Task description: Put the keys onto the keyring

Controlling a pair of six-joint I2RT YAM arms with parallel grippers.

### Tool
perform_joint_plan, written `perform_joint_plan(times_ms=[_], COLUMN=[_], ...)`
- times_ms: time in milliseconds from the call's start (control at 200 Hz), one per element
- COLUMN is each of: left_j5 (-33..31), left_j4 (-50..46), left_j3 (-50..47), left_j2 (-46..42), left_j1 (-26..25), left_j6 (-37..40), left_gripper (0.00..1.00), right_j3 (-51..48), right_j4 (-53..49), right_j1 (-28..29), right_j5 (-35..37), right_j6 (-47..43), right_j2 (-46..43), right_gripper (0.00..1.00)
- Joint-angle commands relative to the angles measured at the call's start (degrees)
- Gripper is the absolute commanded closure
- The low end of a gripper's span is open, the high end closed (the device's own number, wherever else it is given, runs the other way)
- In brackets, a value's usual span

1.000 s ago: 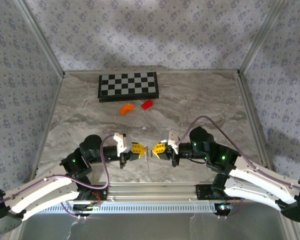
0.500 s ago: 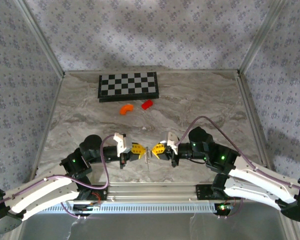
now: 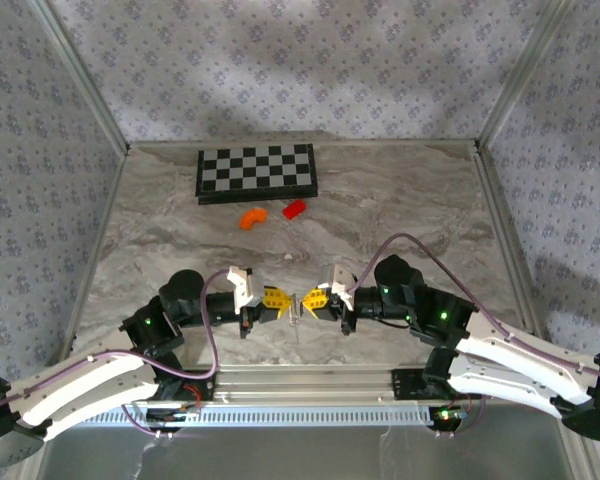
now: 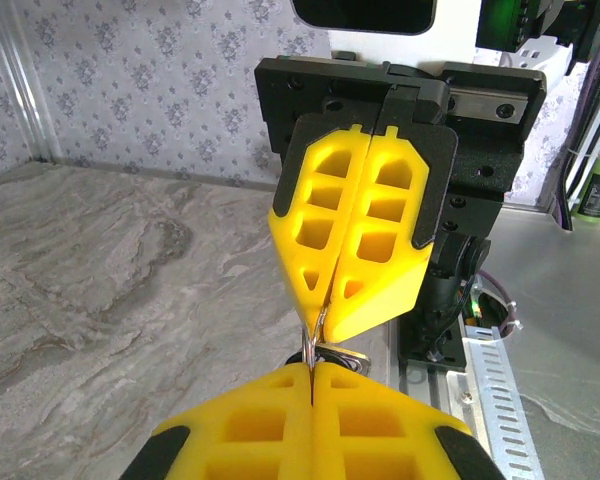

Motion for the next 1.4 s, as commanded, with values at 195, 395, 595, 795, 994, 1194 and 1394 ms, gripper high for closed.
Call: perform_joint_plan(times_ms=[195, 395, 595, 795, 994, 1194, 1394], left_j5=[1.22, 1.07, 0.88, 0.7, 0.17, 0.17, 0.17], left_j4=[1.25, 1.2, 1.12, 1.04, 0.77, 0.77, 0.68], left_j3=[2.16, 2.16, 2.25, 2.2, 2.34, 2.43, 2.43], left_j2=[-0.75, -0.77, -0.72, -0.76, -1.03, -0.94, -1.03], left_j1=[-0.7, -0.77, -0.88, -0.92, -0.92, -0.92, -0.93], left_j6=[-0.52, -0.44, -0.39, -0.3, -0.09, -0.03, -0.04], left_gripper=[1.0, 1.0, 1.0, 1.0, 1.0, 1.0, 1.0], right_j3=[1.0, 0.89, 0.96, 1.03, 1.2, 1.73, 1.91], right_j4=[-0.07, -0.72, -0.28, -0.38, -1.02, -1.69, -1.53], right_j1=[0.42, 0.4, 0.46, 0.56, 0.64, 0.59, 0.6], right_j5=[1.43, 1.88, 1.02, 0.3, 0.29, 0.39, 0.13], right_j6=[-0.51, -0.23, -0.33, -0.07, -0.16, -0.58, -0.6], right_j2=[-1.35, -2.1, -1.49, -1.72, -1.58, -1.33, -1.04], right_gripper=[1.0, 1.0, 1.0, 1.0, 1.0, 1.0, 1.0])
